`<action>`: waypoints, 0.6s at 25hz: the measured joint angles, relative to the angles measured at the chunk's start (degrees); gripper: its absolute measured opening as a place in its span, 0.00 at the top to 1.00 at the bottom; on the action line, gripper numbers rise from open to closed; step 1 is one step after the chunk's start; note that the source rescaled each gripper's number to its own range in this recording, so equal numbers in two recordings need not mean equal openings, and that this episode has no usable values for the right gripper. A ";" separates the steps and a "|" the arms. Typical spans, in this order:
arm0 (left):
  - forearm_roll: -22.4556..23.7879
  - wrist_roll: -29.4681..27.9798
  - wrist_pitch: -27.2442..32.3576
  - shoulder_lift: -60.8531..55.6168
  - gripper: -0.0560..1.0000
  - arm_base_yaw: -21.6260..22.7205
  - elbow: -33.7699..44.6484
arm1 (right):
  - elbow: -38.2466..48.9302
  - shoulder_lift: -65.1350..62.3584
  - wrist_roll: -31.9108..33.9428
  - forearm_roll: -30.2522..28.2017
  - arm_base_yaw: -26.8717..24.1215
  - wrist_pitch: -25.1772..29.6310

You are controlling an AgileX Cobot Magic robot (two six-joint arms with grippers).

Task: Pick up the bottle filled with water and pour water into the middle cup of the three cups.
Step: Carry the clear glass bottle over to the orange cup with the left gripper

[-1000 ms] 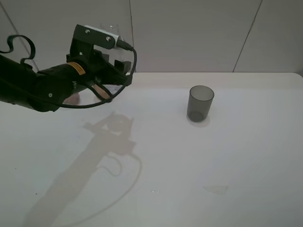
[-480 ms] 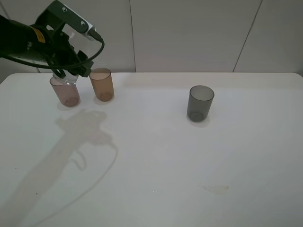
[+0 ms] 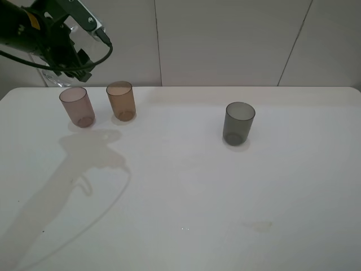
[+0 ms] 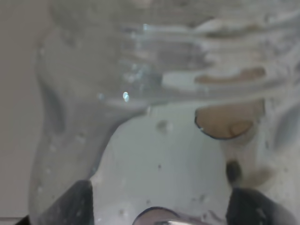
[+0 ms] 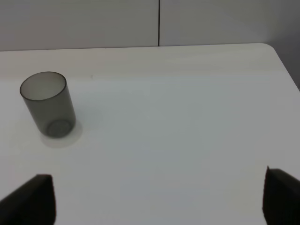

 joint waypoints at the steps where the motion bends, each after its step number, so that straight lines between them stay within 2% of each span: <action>1: 0.00 0.71 0.00 0.00 0.94 0.13 0.00 | 0.00 0.00 0.00 0.00 0.00 0.00; 6: 0.24 1.58 -0.08 0.00 0.94 3.25 0.00 | 0.00 0.00 0.00 0.00 0.00 0.00; 15: 4.96 1.77 -0.02 0.00 0.94 6.82 0.00 | 0.00 0.00 0.00 0.00 0.00 0.00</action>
